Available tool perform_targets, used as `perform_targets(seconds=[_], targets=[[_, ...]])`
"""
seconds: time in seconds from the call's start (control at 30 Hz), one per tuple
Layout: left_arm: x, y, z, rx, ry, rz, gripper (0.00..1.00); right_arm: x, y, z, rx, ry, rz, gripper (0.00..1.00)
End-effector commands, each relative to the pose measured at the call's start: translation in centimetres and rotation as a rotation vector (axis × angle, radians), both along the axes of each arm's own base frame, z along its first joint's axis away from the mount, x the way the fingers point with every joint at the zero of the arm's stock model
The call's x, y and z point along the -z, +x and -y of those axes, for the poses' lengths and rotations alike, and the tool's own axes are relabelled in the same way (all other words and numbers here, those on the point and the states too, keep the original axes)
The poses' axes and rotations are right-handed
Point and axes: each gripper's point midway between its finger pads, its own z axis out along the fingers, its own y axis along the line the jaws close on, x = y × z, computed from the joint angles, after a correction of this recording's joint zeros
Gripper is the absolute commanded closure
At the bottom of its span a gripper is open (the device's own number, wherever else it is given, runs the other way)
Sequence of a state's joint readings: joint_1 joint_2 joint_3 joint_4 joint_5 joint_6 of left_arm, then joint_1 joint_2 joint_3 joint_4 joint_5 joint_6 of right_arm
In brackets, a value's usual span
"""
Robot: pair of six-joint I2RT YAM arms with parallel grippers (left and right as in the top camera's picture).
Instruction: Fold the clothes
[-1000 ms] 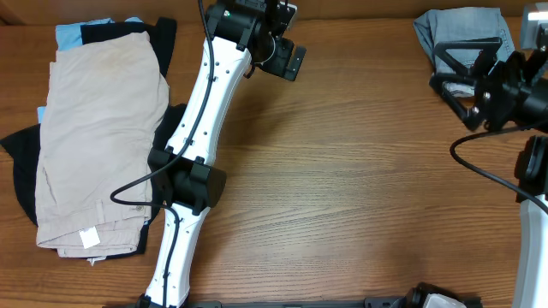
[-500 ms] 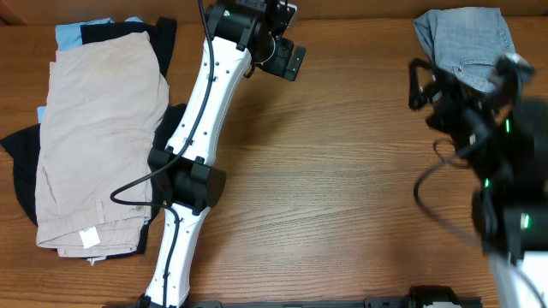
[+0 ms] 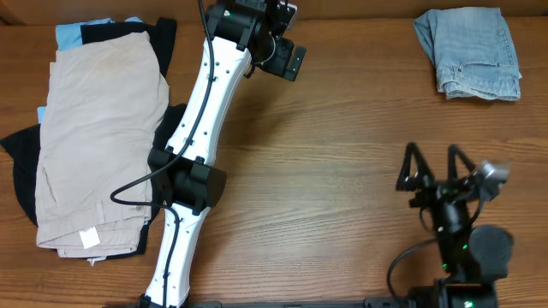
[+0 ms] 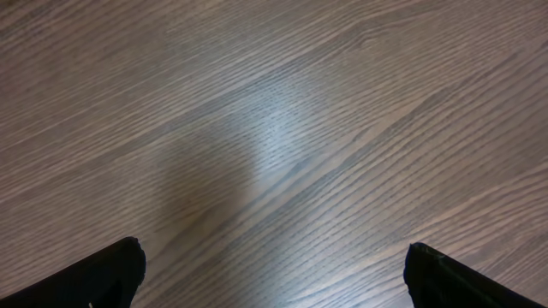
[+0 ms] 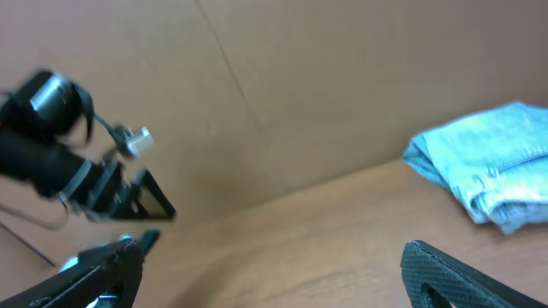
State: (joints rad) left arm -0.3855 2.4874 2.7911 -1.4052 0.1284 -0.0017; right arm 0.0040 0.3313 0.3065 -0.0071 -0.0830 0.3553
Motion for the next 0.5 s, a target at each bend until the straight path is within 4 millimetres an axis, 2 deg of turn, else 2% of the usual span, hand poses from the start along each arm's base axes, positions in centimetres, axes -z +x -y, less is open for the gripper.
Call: perform_targets(seconds=[0.0,0.3,0.47], targets=[[-0.1,0.4,-0.3,-0.02,-0.004,0.006,0.0,2.2,-0.7,-0.2,-0.003,-0.022,0.025,0.0],[-0.1,0.4,-0.3,-0.02,-0.004,0.006,0.0,6.0,-1.4,-0.3,-0.002,-0.078,0.068,0.0],[-0.1,0.4,-0.3,-0.02,-0.004,0.006,0.0,7.9,-1.6,0.0,0.022,-0.1,0.004,0.0]])
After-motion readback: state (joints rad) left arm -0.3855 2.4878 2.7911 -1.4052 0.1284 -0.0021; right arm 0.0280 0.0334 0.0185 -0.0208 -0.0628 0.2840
